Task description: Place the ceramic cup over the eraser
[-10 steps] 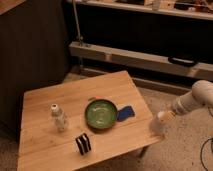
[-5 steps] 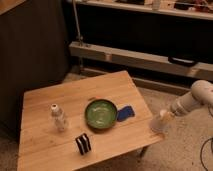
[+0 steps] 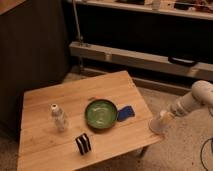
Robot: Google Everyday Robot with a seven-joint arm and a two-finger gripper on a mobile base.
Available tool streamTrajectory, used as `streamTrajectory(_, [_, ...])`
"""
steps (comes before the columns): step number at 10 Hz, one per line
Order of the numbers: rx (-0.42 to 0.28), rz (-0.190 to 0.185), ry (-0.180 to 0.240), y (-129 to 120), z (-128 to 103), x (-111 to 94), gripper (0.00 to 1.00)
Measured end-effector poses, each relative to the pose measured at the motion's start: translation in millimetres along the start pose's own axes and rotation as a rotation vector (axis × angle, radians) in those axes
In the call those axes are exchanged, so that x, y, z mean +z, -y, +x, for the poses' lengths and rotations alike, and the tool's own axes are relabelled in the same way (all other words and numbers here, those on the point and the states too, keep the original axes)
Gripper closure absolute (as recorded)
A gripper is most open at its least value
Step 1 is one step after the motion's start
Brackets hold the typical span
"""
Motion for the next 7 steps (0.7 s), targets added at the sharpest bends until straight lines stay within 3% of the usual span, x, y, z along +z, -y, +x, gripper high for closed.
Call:
streamTrajectory(5, [-0.182, 0.082, 0.09, -45.5, -79.4, -76.3, 1.0])
streamTrajectory(7, [-0.276, 0.091, 0.12, -67.8, -115.7, -81.0, 1.0])
